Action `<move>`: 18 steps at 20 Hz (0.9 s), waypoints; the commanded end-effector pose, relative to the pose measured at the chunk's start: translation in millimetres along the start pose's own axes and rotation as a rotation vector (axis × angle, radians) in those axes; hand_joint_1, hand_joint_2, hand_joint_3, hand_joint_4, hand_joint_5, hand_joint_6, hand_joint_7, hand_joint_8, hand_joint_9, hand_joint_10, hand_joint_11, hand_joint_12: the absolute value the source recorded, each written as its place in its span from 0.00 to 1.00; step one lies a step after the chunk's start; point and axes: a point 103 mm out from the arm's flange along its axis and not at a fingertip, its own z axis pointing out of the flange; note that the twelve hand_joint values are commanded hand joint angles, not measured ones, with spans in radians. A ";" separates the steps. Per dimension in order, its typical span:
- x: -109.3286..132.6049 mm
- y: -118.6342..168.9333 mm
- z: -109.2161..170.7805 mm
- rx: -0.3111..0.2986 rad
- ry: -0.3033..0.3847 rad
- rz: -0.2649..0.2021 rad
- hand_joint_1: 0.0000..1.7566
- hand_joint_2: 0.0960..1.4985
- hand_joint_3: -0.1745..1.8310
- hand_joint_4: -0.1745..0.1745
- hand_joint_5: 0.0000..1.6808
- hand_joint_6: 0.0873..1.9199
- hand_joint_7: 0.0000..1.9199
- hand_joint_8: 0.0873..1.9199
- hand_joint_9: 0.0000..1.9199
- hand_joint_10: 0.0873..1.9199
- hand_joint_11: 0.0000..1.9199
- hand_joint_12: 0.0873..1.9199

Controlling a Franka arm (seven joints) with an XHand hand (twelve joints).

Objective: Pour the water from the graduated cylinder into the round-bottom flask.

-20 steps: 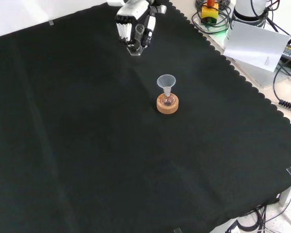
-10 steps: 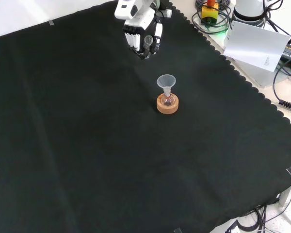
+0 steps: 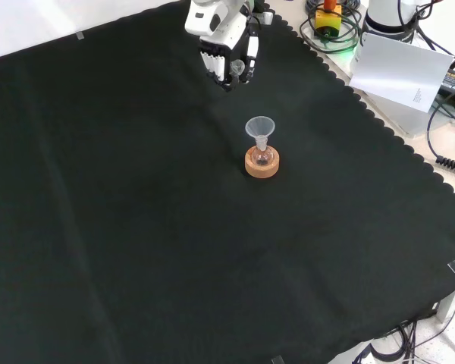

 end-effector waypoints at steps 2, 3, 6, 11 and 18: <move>9.8 -25.1 24.0 0.234 -0.148 0.025 0.65 0.75 0.08 0.00 0.56 0.54 0.64 0.16 0.74 0.00 0.68 0.34; 11.7 -24.2 24.4 0.245 -0.153 0.023 0.65 0.75 0.08 0.00 0.56 0.54 0.65 0.16 0.74 0.00 0.68 0.34; 17.2 -21.4 25.6 0.274 -0.169 0.016 0.65 0.75 0.08 0.00 0.56 0.54 0.65 0.16 0.74 0.00 0.68 0.34; 24.5 -16.7 25.4 0.301 -0.180 0.000 0.65 0.75 0.08 0.00 0.56 0.54 0.65 0.16 0.74 0.00 0.68 0.34; 34.9 -9.1 25.3 0.330 -0.204 -0.021 0.65 0.75 0.08 0.00 0.56 0.54 0.65 0.16 0.74 0.00 0.68 0.34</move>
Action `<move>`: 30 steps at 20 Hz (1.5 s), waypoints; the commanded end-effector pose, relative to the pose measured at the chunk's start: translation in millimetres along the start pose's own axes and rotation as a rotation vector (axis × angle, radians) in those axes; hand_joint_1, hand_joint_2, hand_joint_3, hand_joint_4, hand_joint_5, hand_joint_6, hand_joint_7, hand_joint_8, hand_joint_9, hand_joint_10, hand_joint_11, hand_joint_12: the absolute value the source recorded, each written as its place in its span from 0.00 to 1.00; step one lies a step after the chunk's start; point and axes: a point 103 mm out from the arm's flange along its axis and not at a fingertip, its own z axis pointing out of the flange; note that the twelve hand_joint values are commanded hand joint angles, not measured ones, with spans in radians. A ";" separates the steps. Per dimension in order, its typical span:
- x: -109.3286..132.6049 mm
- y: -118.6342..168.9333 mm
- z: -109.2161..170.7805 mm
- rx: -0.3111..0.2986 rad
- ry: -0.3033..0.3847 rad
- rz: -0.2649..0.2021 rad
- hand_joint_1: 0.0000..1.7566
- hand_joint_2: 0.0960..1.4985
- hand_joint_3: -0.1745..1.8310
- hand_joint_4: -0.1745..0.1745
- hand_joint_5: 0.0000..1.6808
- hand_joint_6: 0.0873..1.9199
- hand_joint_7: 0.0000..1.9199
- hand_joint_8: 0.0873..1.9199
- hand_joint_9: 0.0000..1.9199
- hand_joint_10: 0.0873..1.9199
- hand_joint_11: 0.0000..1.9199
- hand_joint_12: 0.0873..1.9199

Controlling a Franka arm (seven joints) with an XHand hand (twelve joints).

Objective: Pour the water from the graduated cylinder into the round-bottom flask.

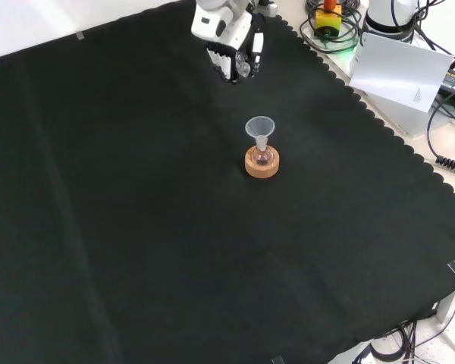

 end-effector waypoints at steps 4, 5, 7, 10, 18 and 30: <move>45.1 19.6 7.4 0.171 -0.132 -0.079 0.65 0.75 0.08 0.00 0.56 0.54 0.65 0.16 0.74 0.00 0.68 0.34; 46.9 21.3 6.8 0.174 -0.135 -0.079 0.65 0.75 0.08 0.00 0.56 0.54 0.65 0.16 0.74 0.00 0.68 0.34; 47.6 23.1 5.7 0.177 -0.135 -0.077 0.65 0.75 0.08 0.00 0.56 0.54 0.65 0.15 0.74 0.00 0.68 0.34; 48.3 26.0 2.6 0.178 -0.141 -0.068 0.65 0.75 0.08 0.00 0.56 0.54 0.65 0.15 0.74 0.00 0.68 0.34; 47.3 30.7 -4.9 0.163 -0.169 -0.027 0.65 0.75 0.08 0.00 0.56 0.54 0.65 0.15 0.74 0.00 0.68 0.33; 47.1 36.3 -9.6 0.188 -0.194 -0.004 0.65 0.75 0.08 0.00 0.56 0.54 0.66 0.15 0.75 0.00 0.68 0.33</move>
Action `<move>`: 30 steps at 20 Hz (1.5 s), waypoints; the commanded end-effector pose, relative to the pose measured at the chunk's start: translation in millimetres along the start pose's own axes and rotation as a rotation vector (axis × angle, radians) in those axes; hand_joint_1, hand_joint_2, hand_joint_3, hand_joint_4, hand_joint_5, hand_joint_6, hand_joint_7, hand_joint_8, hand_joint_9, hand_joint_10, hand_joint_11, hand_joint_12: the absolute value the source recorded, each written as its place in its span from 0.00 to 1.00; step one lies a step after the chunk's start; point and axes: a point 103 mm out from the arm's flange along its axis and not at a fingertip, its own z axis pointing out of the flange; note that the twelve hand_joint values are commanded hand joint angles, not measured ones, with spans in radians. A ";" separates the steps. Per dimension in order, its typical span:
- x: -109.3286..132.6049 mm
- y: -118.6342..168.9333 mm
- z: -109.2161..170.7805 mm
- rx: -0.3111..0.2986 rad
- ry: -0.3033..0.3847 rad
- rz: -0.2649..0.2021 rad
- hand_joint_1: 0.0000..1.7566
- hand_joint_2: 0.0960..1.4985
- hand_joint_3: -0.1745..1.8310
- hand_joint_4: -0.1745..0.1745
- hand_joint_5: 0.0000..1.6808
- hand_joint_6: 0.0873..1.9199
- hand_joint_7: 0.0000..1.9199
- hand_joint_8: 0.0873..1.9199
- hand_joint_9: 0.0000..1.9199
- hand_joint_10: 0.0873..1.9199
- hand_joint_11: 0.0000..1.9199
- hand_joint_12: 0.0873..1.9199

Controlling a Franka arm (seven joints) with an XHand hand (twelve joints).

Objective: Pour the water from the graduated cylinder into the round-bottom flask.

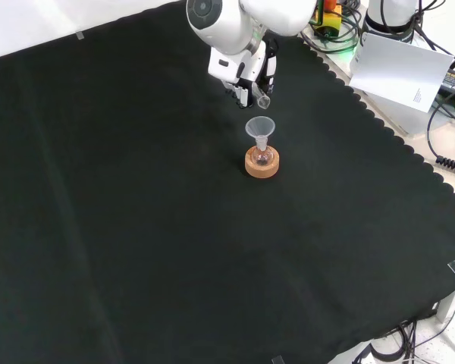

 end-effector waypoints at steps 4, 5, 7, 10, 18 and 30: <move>-6.4 -0.4 -5.6 0.003 -0.021 0.031 0.65 0.75 0.08 0.00 0.56 0.54 0.66 0.15 0.75 0.00 0.69 0.33; -7.2 -0.6 -6.4 0.001 -0.027 0.037 0.65 0.75 0.08 0.00 0.56 0.54 0.66 0.15 0.75 0.00 0.69 0.33; -5.8 1.1 -7.9 0.004 -0.033 0.046 0.65 0.75 0.08 0.00 0.56 0.54 0.66 0.15 0.75 0.00 0.69 0.33; -5.1 3.5 -9.8 0.006 -0.045 0.062 0.65 0.75 0.08 0.00 0.56 0.54 0.66 0.14 0.75 0.00 0.69 0.33; -10.0 5.6 -13.5 0.033 -0.066 0.091 0.65 0.75 0.08 0.00 0.56 0.54 0.66 0.14 0.75 0.00 0.69 0.33; -4.7 4.3 -17.5 0.054 -0.160 0.103 0.65 0.75 0.08 0.00 0.56 0.54 0.66 0.14 0.75 0.00 0.69 0.33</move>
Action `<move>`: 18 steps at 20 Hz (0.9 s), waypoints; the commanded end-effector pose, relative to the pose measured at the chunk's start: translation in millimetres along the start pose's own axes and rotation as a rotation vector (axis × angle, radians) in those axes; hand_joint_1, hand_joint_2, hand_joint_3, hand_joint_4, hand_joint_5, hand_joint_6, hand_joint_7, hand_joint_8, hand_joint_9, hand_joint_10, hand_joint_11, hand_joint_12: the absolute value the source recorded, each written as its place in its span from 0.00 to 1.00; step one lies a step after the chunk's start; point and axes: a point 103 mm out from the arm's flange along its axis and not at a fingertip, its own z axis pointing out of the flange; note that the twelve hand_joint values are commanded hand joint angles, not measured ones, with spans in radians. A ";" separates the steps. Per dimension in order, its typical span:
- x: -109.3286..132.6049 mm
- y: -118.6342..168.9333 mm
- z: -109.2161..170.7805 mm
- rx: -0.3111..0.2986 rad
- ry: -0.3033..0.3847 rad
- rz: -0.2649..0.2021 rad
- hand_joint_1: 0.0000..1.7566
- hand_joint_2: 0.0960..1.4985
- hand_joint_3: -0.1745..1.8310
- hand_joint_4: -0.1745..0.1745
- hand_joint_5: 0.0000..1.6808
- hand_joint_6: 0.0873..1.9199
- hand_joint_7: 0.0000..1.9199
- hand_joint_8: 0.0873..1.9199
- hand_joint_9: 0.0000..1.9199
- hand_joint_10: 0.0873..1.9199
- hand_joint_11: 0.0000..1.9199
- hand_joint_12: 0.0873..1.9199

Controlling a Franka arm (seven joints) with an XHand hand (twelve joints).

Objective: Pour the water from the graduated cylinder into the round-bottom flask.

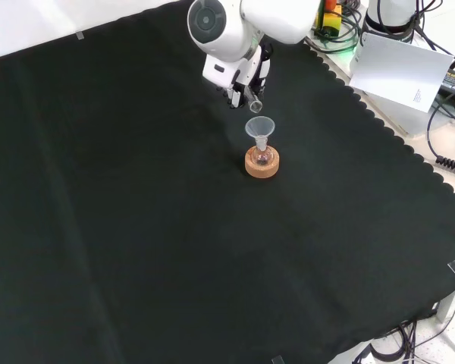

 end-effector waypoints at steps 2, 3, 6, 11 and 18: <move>1.4 -2.4 -3.5 0.011 -0.052 0.023 0.65 0.75 0.08 0.00 0.56 0.54 0.66 0.14 0.75 0.00 0.69 0.33; 1.8 -2.3 -3.9 0.010 -0.058 0.029 0.65 0.75 0.08 0.00 0.56 0.54 0.66 0.14 0.75 0.00 0.69 0.33; -0.1 -2.2 -4.1 0.012 -0.069 0.040 0.65 0.75 0.08 0.00 0.56 0.53 0.67 0.14 0.75 0.00 0.69 0.33; 3.1 -0.4 -9.7 0.024 -0.094 0.053 0.65 0.75 0.08 0.00 0.56 0.53 0.67 0.14 0.75 0.00 0.69 0.33; 4.6 2.0 -14.1 0.037 -0.123 0.071 0.65 0.75 0.08 0.00 0.56 0.54 0.67 0.13 0.75 0.00 0.69 0.33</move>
